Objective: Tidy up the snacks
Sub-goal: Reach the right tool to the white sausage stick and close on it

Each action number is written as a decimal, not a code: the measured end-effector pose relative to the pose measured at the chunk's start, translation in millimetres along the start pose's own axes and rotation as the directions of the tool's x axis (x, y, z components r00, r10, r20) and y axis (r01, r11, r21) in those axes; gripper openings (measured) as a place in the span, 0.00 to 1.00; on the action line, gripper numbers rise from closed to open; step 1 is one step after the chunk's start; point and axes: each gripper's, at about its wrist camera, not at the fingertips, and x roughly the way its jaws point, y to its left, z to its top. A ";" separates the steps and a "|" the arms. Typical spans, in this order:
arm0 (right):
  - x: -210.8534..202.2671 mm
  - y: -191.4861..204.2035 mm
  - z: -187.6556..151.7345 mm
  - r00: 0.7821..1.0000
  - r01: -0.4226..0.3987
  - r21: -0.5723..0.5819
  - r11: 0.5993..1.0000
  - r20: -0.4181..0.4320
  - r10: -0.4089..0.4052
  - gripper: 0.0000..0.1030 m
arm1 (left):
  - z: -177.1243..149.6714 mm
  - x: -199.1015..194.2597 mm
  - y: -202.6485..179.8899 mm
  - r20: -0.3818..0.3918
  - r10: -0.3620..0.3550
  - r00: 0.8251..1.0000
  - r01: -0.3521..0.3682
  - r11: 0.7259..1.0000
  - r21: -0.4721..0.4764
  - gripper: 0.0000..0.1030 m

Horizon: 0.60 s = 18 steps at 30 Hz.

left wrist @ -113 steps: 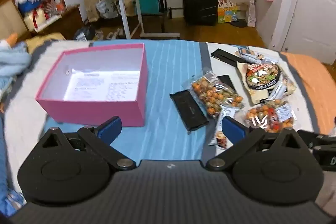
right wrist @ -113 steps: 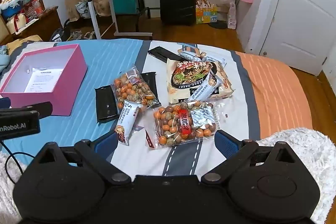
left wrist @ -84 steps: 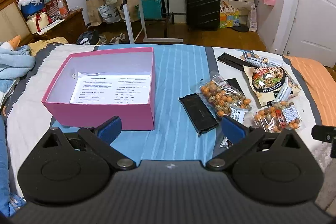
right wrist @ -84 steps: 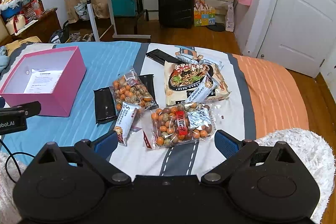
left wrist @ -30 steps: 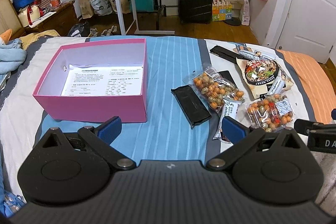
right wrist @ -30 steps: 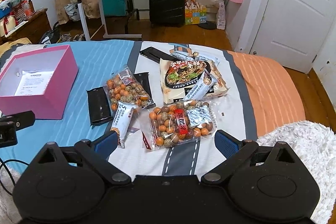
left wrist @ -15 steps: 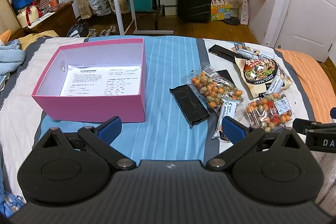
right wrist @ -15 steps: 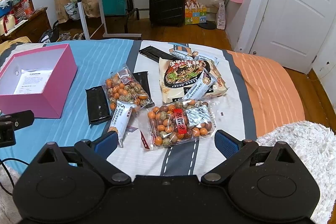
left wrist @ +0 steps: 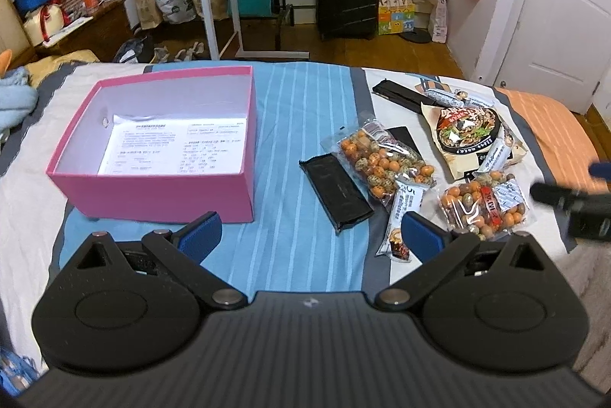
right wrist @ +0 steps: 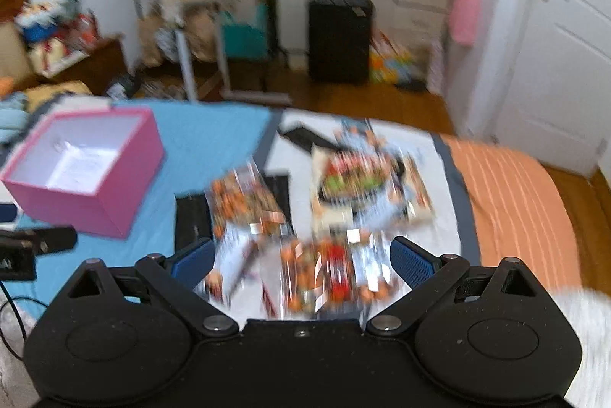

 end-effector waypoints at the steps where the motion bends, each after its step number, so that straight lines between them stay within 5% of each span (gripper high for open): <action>1: 1.9 -8.3 5.3 0.999 -0.041 -0.012 0.999 0.019 0.041 0.97 | 3.0 0.8 -1.5 0.006 -0.004 1.000 0.004 1.000 0.020 0.98; 4: 14.8 -32.4 25.4 0.992 -0.122 -0.033 0.992 0.032 0.123 0.97 | 13.8 9.5 -6.2 0.016 -0.011 1.000 0.010 0.999 0.052 0.99; 8: 62.2 -55.8 55.1 0.981 -0.138 -0.025 0.990 -0.142 0.133 0.97 | 25.8 44.2 -22.8 -0.051 -0.080 0.995 0.085 0.990 0.110 0.99; 11: 103.3 -72.1 62.0 0.953 -0.157 0.060 0.986 -0.254 0.168 0.95 | 30.6 78.1 -34.5 -0.099 -0.117 0.988 0.125 0.989 0.078 0.99; 14: 153.7 -98.0 56.3 0.896 -0.177 0.209 0.962 -0.369 0.245 0.92 | 31.8 102.5 -42.9 -0.106 -0.113 0.988 0.119 0.991 0.057 0.99; 16: 176.2 -120.7 47.2 0.842 -0.147 0.382 0.912 -0.436 0.318 0.91 | 29.4 116.9 -49.3 -0.102 -0.132 0.986 0.139 0.987 0.074 0.99; 18: 188.8 -133.4 39.4 0.820 -0.144 0.446 0.883 -0.445 0.359 0.90 | 24.4 133.1 -54.0 -0.115 -0.144 0.983 0.152 0.987 0.061 0.98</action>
